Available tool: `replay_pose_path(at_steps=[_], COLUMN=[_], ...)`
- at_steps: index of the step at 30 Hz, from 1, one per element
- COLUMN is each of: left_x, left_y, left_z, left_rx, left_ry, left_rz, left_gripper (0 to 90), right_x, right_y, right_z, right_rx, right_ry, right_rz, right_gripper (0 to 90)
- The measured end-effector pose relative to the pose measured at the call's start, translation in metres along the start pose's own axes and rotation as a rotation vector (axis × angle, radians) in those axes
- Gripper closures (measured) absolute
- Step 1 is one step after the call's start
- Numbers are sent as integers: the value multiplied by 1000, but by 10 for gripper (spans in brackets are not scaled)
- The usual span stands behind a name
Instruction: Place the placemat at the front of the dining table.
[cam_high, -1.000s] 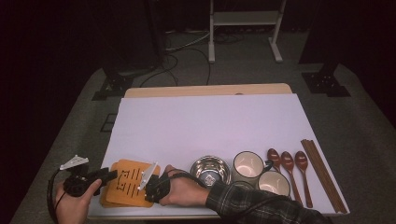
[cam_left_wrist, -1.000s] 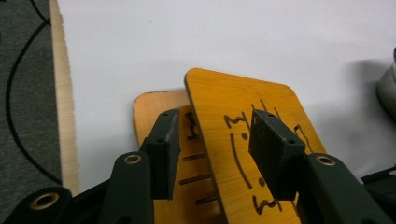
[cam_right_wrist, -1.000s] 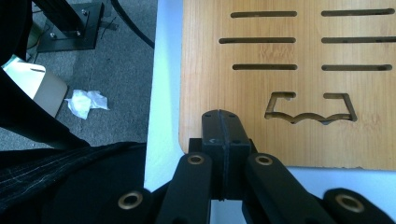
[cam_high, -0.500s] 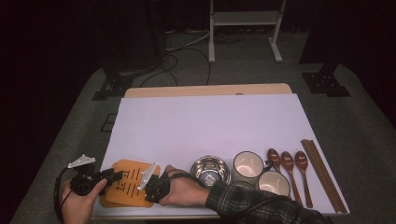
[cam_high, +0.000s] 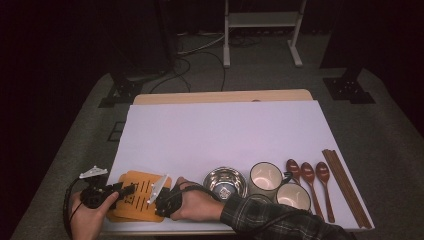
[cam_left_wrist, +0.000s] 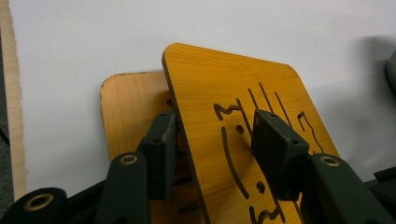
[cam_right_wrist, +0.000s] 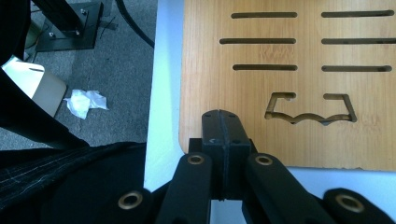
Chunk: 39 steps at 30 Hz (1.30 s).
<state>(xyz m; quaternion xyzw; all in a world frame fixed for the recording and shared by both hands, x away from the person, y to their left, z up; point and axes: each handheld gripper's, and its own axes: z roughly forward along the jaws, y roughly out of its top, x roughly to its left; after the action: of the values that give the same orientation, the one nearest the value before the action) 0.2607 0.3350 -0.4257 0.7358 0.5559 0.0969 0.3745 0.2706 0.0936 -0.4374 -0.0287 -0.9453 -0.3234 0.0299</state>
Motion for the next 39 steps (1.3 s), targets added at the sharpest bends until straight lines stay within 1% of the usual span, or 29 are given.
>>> replay_pose_path(at_steps=[8,16,22,29,35,39], left_x=[3,1,2,2,2,2], left_y=[1,1,0,0,0,0], left_z=[4,8,7,7,5,3], left_rx=[4,20,26,35,28,25], left_ry=[-21,-35,-49,-53,-58,-59], left_rz=[-16,-14,-29,-28,-33,-37], left_gripper=[491,449,459,450,476,483], right_x=[0,0,0,0,-1,-1], right_y=[0,0,0,0,1,1], right_z=[0,0,1,1,1,0], right_rx=[-2,-2,-1,-1,-1,2], right_ry=[0,-1,1,1,6,12], right_rz=[0,-1,2,2,5,5], right_gripper=[897,897,897,896,894,858])
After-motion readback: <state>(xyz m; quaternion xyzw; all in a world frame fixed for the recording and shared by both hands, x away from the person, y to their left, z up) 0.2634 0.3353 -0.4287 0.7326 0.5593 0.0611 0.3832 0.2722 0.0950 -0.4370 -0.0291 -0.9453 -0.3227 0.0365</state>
